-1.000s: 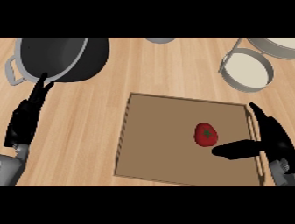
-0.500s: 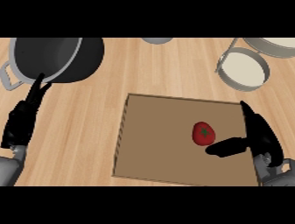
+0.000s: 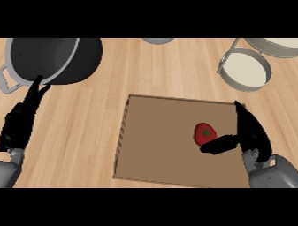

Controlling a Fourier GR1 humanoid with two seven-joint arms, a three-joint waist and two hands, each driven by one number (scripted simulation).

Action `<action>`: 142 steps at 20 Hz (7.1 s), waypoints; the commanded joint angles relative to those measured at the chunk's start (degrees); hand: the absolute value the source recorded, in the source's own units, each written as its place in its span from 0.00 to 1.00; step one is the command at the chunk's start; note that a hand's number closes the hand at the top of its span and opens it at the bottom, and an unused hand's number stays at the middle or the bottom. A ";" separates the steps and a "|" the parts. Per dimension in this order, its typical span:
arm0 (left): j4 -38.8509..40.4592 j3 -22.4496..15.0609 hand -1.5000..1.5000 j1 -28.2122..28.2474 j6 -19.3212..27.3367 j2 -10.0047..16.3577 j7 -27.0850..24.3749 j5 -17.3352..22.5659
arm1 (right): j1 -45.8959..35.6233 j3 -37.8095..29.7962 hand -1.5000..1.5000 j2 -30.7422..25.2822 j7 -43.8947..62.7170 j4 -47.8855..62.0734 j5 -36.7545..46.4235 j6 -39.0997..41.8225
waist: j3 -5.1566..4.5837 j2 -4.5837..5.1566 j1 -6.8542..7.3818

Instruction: Pick the tomato from the tray and place it in the tiered basket

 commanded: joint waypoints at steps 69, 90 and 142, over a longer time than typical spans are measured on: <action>0.10 4.34 0.50 -0.17 -3.72 -9.31 1.92 -10.12 | -22.09 -18.65 1.00 3.05 -32.17 -18.82 11.37 28.34 | 0.17 0.31 0.12; -0.20 9.02 0.50 -2.57 -9.03 -8.13 2.94 -9.82 | -36.55 -24.96 1.00 -10.22 -62.94 25.55 26.80 17.56 | 0.20 0.79 1.18; -3.12 11.05 0.50 -0.45 -10.44 -13.19 3.17 -14.31 | -44.37 -54.18 0.00 -36.12 -91.83 82.24 6.31 36.03 | 0.38 1.09 1.74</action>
